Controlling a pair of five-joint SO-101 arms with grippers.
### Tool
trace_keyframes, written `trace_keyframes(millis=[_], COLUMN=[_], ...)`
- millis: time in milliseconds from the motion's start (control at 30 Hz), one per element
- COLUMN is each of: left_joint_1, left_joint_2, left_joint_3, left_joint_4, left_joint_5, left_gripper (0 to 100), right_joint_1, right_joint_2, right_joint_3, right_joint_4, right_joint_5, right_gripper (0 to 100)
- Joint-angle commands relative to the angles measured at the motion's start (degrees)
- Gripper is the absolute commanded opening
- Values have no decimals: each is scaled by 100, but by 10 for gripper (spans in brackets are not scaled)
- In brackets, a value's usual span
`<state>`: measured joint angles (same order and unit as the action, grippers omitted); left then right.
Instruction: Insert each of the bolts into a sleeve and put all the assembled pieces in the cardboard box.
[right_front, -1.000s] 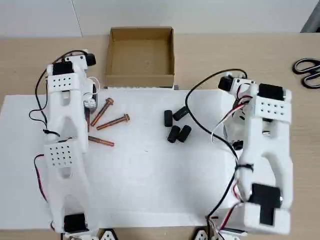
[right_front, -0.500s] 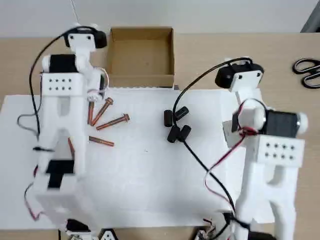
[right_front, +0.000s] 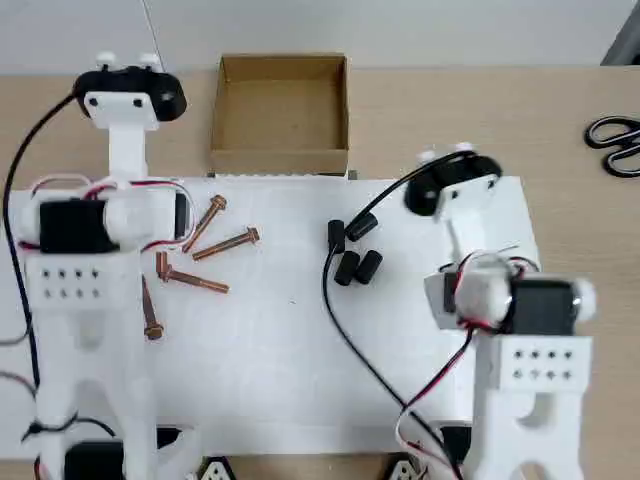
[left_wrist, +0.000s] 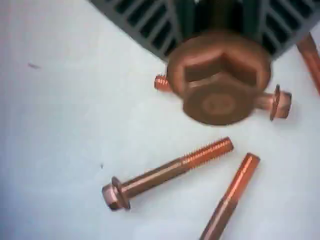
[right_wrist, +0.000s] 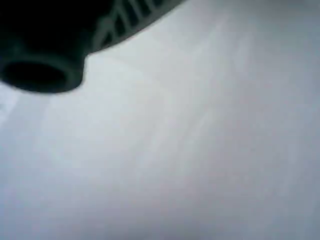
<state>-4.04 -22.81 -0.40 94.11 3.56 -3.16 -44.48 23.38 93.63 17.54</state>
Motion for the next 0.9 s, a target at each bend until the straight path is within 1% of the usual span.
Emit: trace_keyframes(millis=[0, 133, 233, 333, 500, 567, 733, 867], left_joint_1=[35, 44, 53, 237, 721, 905, 1574, 2031], left_joint_2=[-985, -2154, -3077, -4018, -5266, -5679, -6462, -6892], left_joint_3=[734, 2167, 3275, 4171, 5244, 5534, 6211, 6536], left_joint_4=[-949, -2048, -2681, -3095, -3719, -3938, -4554, -4800], left_joint_5=[387, 765, 993, 1327, 2356, 2602, 2804, 2804], left_gripper=[5, 5, 5, 5, 5, 5, 5, 5], right_joint_1=[-356, -822, -1191, -1473, -2000, -2299, -3108, -3512], right_joint_2=[-514, -1174, -1631, -2009, -2484, -2651, -3020, -3336], right_joint_3=[519, 1371, 1846, 2365, 3112, 3314, 3842, 4334], right_joint_4=[-602, -1130, -1525, -2079, -2888, -3073, -3635, -4207], right_joint_5=[-114, -993, -1363, -1495, -1670, -1679, -1688, -1688], right_gripper=[2, 2, 2, 2, 2, 2, 2, 2])
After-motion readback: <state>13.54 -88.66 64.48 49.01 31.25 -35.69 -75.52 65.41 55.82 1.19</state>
